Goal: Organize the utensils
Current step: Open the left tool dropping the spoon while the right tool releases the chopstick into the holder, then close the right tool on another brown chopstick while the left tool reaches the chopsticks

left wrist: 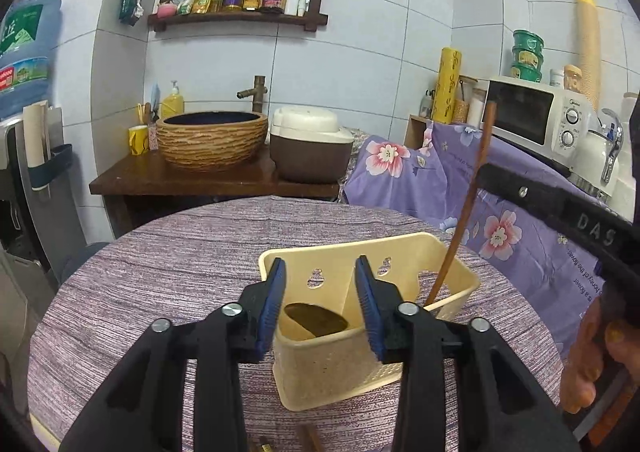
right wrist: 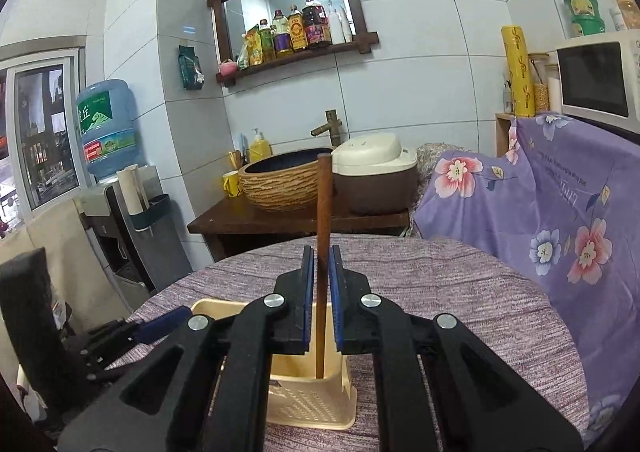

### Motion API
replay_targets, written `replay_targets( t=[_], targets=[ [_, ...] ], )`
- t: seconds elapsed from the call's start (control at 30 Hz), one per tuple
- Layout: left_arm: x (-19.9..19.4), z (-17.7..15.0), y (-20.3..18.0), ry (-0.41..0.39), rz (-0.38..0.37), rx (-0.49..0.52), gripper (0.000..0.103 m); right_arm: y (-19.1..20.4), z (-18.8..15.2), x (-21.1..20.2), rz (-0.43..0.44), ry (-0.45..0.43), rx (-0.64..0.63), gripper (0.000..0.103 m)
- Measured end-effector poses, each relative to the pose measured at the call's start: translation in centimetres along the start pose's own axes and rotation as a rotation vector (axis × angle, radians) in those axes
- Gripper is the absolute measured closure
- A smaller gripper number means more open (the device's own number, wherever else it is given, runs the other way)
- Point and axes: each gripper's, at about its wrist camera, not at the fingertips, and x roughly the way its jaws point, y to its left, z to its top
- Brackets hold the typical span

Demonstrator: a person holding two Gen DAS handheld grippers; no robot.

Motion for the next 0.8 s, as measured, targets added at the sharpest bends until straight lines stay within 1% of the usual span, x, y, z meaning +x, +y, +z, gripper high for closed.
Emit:
replay_targets(
  t=[0.03,0.07,0.1,0.13,0.23,0.3,0.37,0.43,0.53,0.7,0.8],
  targets=[
    [-0.6,0.1,0.1,-0.013,0.003,-0.002,0.053,-0.1,-0.1,-0.2,0.000,0.002,0.001,0.085],
    [-1.3,0.1,0.1,-0.026,0.002,-0.006,0.048,-0.1,-0.2,-0.5,0.002,0.002,0.004,0.073],
    [-2.1,0.1,0.3,-0.040,0.000,-0.012,0.045,-0.1,-0.3,-1.0,0.000,-0.004,0.005,0.067],
    [-2.8,0.1,0.3,-0.047,0.003,-0.018,0.041,0.0,-0.4,-1.4,-0.005,-0.012,0.005,0.059],
    [-4.4,-0.5,0.5,-0.043,0.014,-0.022,0.030,0.3,-0.8,-2.8,-0.009,-0.008,0.000,0.058],
    [-5.3,-1.2,0.6,-0.033,0.021,-0.020,0.026,0.5,-1.3,-3.9,-0.001,0.005,-0.001,0.054],
    [-6.2,-2.2,0.8,-0.008,0.028,-0.018,0.023,0.8,-1.9,-4.8,0.005,0.021,-0.015,0.045],
    [-6.7,-3.3,1.2,0.026,0.038,-0.026,0.021,1.1,-3.0,-5.8,0.002,0.049,-0.023,0.041],
    [-7.2,-5.1,1.4,0.080,0.057,-0.030,0.021,1.1,-4.9,-6.6,0.008,0.116,-0.014,0.038],
    [-8.1,-8.4,2.0,0.151,0.081,-0.058,0.021,1.1,-8.6,-7.2,-0.016,0.215,-0.010,0.036],
    [-8.5,-9.9,2.5,0.185,0.084,-0.081,0.021,1.3,-11.1,-7.2,-0.023,0.287,-0.012,0.036]
  ],
)
